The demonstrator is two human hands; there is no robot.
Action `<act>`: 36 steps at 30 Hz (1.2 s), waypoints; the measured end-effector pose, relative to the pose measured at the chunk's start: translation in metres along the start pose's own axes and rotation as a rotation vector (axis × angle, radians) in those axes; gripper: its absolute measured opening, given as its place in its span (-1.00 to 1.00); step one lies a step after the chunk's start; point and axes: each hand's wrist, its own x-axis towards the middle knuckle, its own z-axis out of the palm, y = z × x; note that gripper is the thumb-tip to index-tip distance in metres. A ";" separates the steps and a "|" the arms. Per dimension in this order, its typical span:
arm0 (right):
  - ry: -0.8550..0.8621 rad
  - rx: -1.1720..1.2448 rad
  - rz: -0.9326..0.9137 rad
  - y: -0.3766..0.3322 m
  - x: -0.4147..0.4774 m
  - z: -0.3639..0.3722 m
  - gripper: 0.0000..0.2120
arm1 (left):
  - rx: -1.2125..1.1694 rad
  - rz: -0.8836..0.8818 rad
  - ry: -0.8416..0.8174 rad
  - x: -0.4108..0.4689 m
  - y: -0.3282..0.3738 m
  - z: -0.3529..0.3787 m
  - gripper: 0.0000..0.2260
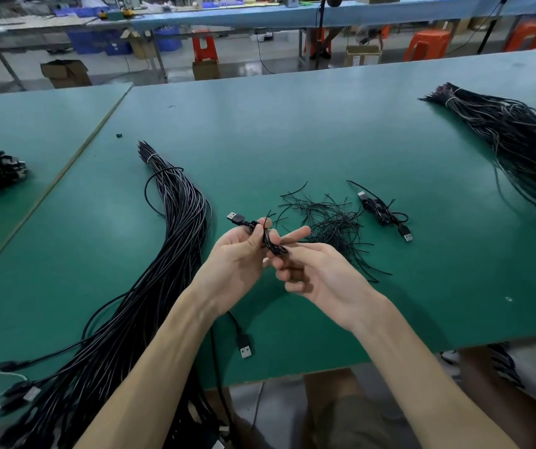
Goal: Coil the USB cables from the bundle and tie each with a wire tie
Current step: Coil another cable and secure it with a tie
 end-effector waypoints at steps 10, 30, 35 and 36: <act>-0.092 -0.113 -0.005 0.000 -0.007 -0.014 -0.60 | 0.095 -0.030 0.036 -0.002 -0.002 0.003 -0.88; 0.143 -0.366 -0.064 0.003 -0.018 -0.015 -0.90 | 0.581 -0.109 0.182 -0.001 -0.013 0.000 -0.87; 0.187 -0.488 -0.052 0.005 -0.013 -0.009 -0.88 | 0.711 -0.056 0.176 0.000 -0.014 0.004 -0.85; 0.187 -0.503 -0.047 0.006 -0.013 -0.010 -0.87 | 0.713 -0.054 0.170 0.000 -0.015 0.004 -0.87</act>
